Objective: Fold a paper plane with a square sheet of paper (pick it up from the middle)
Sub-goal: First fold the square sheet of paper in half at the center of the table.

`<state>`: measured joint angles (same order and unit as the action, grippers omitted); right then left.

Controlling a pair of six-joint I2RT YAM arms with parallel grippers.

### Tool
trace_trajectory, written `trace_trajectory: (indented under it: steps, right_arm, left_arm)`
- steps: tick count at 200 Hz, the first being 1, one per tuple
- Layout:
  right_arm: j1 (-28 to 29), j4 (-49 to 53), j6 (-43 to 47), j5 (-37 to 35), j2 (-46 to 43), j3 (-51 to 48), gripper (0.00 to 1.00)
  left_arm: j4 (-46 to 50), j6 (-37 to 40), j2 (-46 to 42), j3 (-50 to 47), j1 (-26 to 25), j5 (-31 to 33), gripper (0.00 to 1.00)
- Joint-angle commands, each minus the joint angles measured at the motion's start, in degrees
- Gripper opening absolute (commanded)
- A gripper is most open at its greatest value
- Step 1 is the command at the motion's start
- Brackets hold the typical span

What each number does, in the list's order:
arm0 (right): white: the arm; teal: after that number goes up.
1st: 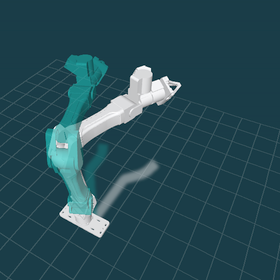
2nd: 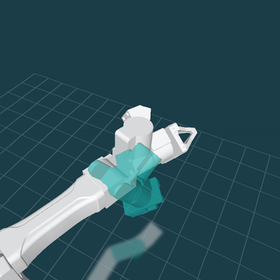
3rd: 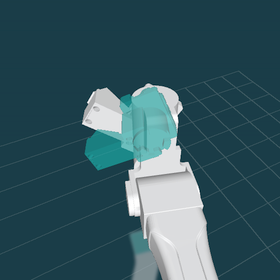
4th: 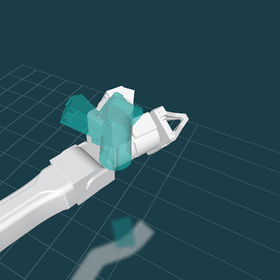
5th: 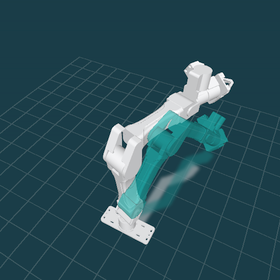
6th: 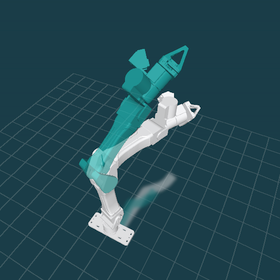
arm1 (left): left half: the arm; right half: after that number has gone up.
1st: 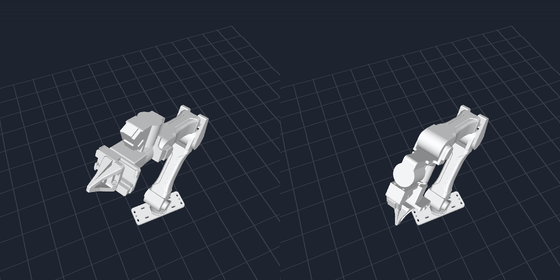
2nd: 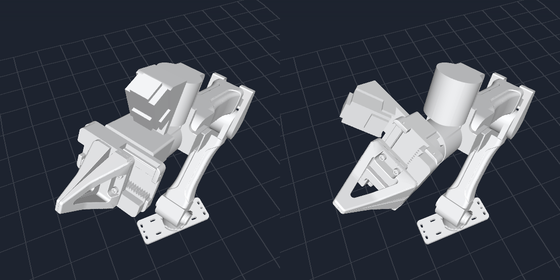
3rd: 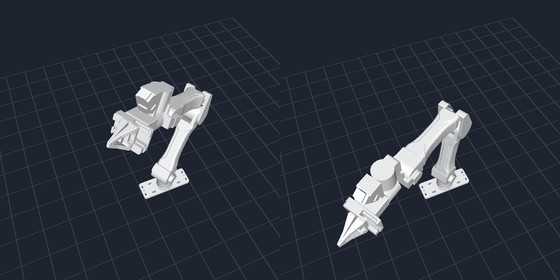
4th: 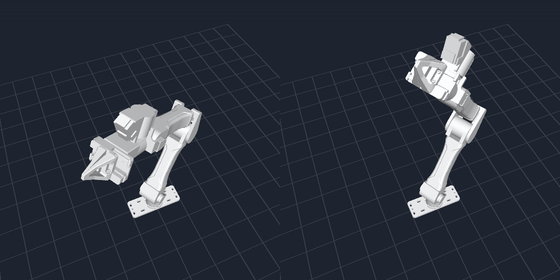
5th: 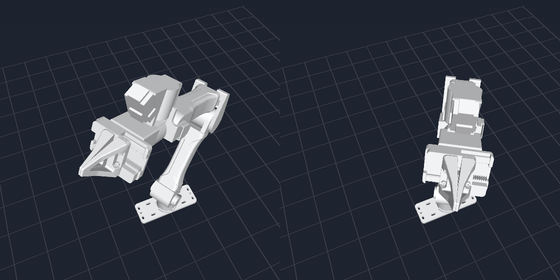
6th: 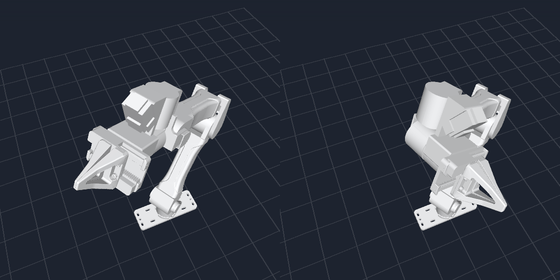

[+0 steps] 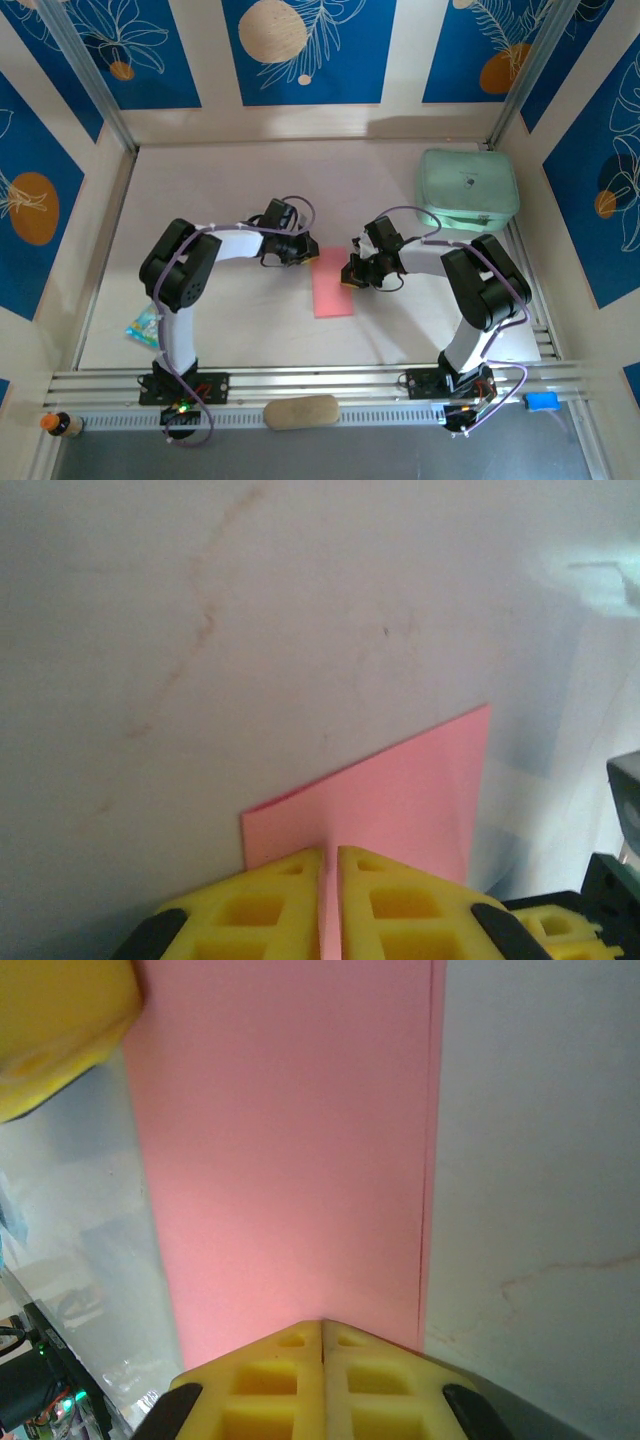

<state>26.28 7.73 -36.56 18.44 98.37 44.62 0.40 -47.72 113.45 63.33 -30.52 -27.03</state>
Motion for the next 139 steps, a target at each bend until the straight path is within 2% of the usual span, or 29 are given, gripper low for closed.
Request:
trace_trajectory:
  steps: [1,30,62,98,117,139]
  right_arm:
    - [0.08,6.51,1.05,-4.46,1.20,-2.33,0.00]
    - [0.08,6.27,1.48,-3.78,1.16,-2.31,0.00]
    - [0.23,5.05,2.00,-2.93,0.48,-2.77,0.00]
    - [0.28,3.38,2.30,-0.21,-0.68,-2.80,0.00]
    - [0.42,2.03,1.43,2.29,-3.13,-2.66,0.04]
    - [0.44,2.60,0.16,3.45,-8.02,-1.67,0.16]
  left_arm:
    - [0.12,-3.09,1.02,0.88,2.57,7.28,0.13]
    - [2.96,-3.86,0.96,3.90,2.63,7.19,0.14]
    - [5.90,-3.94,-2.93,4.11,2.66,9.44,0.15]
    - [4.21,-3.41,-7.15,2.05,1.44,5.61,0.16]
    - [2.84,-1.68,-8.91,0.34,-0.06,3.72,0.16]
    - [1.97,0.92,-9.03,-0.36,-1.87,1.31,0.16]
